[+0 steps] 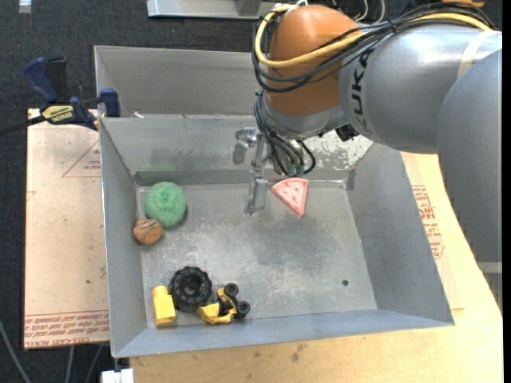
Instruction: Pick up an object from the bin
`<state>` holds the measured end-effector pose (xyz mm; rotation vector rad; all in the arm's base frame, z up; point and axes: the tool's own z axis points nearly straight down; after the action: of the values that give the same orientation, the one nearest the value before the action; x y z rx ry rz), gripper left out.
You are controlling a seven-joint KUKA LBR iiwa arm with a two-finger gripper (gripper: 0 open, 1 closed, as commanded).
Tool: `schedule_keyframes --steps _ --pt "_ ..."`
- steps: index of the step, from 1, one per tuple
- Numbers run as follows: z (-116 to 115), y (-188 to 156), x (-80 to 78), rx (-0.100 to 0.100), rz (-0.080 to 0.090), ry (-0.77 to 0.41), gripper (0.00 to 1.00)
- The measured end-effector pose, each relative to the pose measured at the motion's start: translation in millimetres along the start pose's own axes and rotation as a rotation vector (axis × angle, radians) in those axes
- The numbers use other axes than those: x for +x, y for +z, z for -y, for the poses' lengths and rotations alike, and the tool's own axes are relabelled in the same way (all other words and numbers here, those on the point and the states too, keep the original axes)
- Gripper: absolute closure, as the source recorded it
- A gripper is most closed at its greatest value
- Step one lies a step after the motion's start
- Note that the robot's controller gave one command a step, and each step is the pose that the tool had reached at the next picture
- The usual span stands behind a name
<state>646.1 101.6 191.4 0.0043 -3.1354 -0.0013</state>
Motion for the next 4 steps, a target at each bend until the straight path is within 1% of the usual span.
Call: schedule_keyframes --steps 1,2,3,4 --pt "0 -5 -1.5 -0.001 0.008 0.002 0.0" --pt "-52 51 16.6 0.0 0.012 -0.03 0.0" --pt "-77 61 20.3 0.0 0.002 -0.138 0.0" --pt "-101 81 -1.4 -0.002 0.019 -0.179 0.0"
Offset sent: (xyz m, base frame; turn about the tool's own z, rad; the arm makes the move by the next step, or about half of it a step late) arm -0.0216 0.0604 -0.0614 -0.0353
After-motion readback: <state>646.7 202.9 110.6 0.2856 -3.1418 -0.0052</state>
